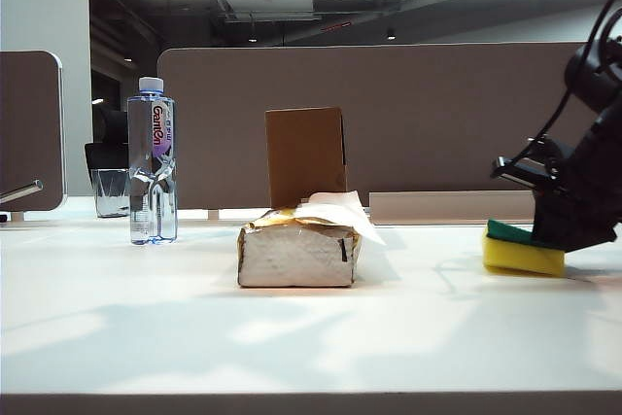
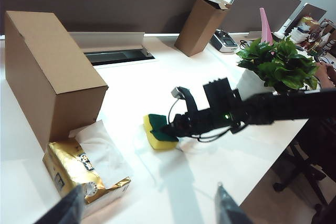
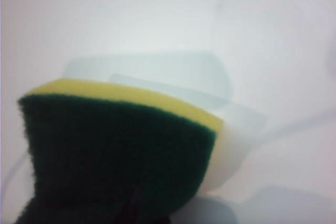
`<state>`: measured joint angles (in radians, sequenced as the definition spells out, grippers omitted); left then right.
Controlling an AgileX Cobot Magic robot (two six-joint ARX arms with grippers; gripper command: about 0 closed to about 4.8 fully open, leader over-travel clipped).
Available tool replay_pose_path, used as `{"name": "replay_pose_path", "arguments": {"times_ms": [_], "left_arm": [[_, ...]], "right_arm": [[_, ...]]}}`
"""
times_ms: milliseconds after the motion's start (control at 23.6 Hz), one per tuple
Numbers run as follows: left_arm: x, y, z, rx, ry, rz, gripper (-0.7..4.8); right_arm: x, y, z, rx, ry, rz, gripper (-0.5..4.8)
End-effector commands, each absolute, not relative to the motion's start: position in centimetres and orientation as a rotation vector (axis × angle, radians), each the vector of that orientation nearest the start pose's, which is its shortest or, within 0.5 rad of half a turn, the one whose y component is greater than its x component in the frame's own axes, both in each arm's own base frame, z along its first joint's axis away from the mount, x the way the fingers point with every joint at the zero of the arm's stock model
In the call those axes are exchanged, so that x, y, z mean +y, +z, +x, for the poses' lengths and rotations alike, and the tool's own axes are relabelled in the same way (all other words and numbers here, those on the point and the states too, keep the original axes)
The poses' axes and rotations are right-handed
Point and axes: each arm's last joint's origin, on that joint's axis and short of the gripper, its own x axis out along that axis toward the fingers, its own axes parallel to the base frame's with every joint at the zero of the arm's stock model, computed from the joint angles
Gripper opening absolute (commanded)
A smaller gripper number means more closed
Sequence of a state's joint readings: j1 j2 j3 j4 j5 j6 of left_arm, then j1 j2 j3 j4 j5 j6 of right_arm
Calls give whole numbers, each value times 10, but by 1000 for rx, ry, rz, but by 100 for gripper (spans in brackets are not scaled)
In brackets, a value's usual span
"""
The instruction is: Move the sponge from right to left to wipe the table, avoiding obstacles on the table, and finally reaching the bottle of mineral water.
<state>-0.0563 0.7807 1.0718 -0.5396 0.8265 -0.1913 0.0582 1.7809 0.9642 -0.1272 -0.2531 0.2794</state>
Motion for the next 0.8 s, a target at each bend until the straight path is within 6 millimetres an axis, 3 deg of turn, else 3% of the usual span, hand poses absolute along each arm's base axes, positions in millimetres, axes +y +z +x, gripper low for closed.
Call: {"name": "replay_pose_path", "arguments": {"times_ms": [42,296,465,804], "left_arm": [[-29,400,132,285,-864,-254,318],[-29,402,131,279,-865,-251,318],[-29,402,131,277,-867,-251,318],[-29,402,130,275,-868,-250,318]], "right_arm": [[24,120,303,1184,79,355,-9],[22,112,260,1196,58,396,-9],[20,119,219,1169,58,432,-9],[18,132,184,1187,47,431,-9]]}}
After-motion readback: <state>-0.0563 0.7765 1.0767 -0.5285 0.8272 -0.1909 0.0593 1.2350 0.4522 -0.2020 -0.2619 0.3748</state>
